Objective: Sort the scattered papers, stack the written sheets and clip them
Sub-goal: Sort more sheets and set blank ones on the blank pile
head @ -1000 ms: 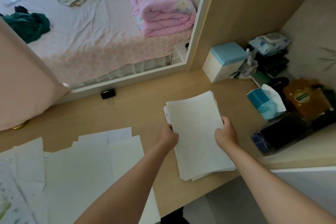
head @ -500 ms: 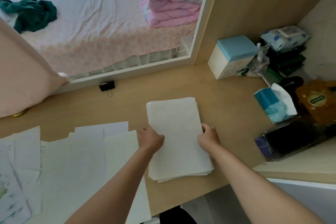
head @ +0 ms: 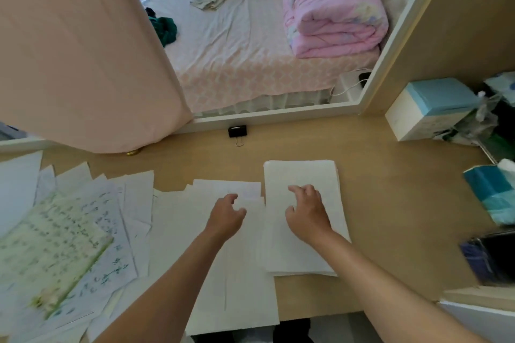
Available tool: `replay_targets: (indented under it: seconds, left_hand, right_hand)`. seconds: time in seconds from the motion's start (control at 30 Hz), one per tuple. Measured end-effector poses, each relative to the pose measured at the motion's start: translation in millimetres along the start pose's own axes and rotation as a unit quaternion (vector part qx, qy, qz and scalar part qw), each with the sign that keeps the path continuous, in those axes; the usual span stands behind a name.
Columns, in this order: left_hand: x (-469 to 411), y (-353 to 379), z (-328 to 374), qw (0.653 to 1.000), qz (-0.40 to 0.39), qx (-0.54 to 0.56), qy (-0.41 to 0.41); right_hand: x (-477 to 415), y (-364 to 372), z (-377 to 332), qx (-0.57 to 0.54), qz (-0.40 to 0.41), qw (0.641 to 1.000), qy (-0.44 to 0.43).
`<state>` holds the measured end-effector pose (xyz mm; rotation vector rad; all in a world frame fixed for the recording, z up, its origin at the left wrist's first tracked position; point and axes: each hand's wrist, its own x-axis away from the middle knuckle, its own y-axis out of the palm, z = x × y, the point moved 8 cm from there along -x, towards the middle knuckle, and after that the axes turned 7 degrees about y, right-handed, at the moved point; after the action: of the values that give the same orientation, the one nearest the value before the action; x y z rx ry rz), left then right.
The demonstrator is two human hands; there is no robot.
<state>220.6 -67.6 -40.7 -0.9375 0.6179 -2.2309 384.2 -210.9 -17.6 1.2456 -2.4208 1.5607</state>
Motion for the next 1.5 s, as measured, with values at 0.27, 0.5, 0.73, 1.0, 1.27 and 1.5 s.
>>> replay_targets:
  seconds: [0.27, 0.5, 0.73, 1.0, 1.27, 1.5]
  left_hand:
    - [22, -80, -135, 0.950, -0.039, -0.310, 0.030]
    - [14, -123, -209, 0.922, -0.075, -0.362, 0.118]
    - [4, -130, -220, 0.912, -0.094, -0.364, 0.161]
    - [9, -96, -202, 0.913, -0.091, -0.330, 0.220]
    - [7, -97, -202, 0.926, -0.072, -0.300, 0.217]
    - [-6, -138, -203, 0.971, 0.020, -0.159, 0.179]
  right_hand:
    - [47, 148, -77, 0.153, -0.194, 0.969, -0.021]
    - [51, 207, -136, 0.106, -0.178, 0.978, 0.037]
    - [44, 164, -120, 0.016, 0.025, 0.970, 0.240]
    - [57, 177, -98, 0.047, -0.013, 0.951, 0.307]
    - [58, 190, -102, -0.130, 0.020, 0.935, 0.329]
    - [54, 153, -102, -0.211, 0.021, 0.941, 0.265]
